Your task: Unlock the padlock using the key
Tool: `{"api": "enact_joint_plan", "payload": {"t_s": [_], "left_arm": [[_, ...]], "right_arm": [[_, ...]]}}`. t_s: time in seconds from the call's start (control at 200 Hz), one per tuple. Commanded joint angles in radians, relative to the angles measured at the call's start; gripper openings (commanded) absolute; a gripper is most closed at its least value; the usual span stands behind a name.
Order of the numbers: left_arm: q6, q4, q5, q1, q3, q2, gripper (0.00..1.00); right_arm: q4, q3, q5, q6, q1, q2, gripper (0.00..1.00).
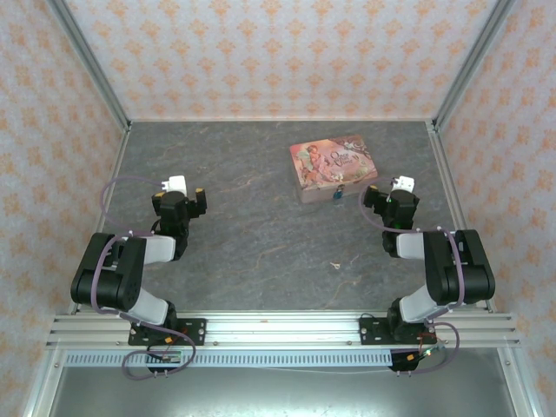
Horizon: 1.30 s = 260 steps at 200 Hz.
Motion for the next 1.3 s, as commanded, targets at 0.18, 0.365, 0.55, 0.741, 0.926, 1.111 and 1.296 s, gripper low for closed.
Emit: {"api": "enact_joint_plan", "payload": {"t_s": [0.18,0.365,0.55,0.741,0.926,1.111,1.296], "left_arm": [[0.003,-0.007,0.011,-0.002,0.015,-0.005,1.0],[-0.02,-0.228,-0.038,-0.002,0.083,-0.143,1.0],[-0.157,-0.545,-0.011,-0.002,0.165,-0.357,1.0],[-0.457,-0.933,0.134,-0.004,0.309,-0.463,1.0],[-0.607,-1.01,0.307,-0.109,0.315,-0.482,1.0],[-0.758,-0.922,0.378,-0.284,0.248,-0.461,1.0],[-0.867,-0.795,0.379,-0.433,0.204,-0.388,1.0]], "right_arm": [[-0.004,0.004,-0.005,0.009,-0.008,0.0,0.99],[-0.11,0.036,-0.01,0.009,-0.008,-0.064,0.99],[-0.489,0.138,-0.027,0.118,-0.007,-0.237,0.99],[-0.889,0.224,-0.112,0.274,0.01,-0.41,1.0],[-1.155,0.237,-0.233,0.442,0.1,-0.536,0.93],[-1.293,0.201,-0.268,0.614,0.297,-0.611,0.84],[-1.395,0.194,-0.235,0.686,0.47,-0.565,0.78]]}}
